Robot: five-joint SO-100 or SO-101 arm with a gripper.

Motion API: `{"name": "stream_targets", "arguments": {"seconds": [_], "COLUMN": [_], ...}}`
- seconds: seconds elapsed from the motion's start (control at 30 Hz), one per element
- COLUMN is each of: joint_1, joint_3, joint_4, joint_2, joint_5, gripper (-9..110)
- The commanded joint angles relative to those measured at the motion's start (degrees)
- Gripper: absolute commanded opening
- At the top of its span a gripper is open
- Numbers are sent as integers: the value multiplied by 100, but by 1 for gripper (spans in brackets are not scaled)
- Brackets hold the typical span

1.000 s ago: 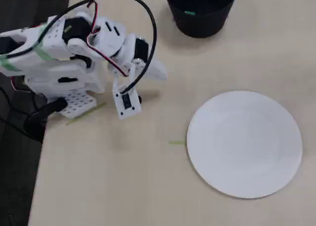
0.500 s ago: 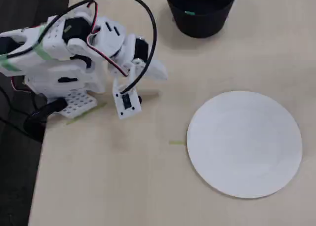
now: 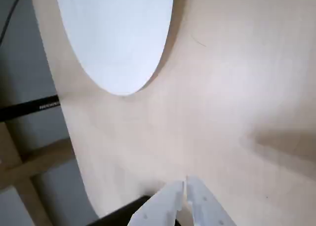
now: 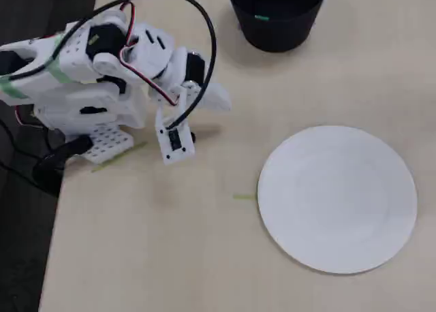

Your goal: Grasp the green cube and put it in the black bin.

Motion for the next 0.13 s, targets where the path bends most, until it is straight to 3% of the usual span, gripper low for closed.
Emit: {"name": "stream_targets", "arguments": {"seconds": [0.0,0.1], "joint_1": [-26,-26], "joint_3": [-18,-18], "joint_4": [-70,-70], "joint_2": [18,18], "joint_5": [-53,-53], "gripper": [0,0]}}
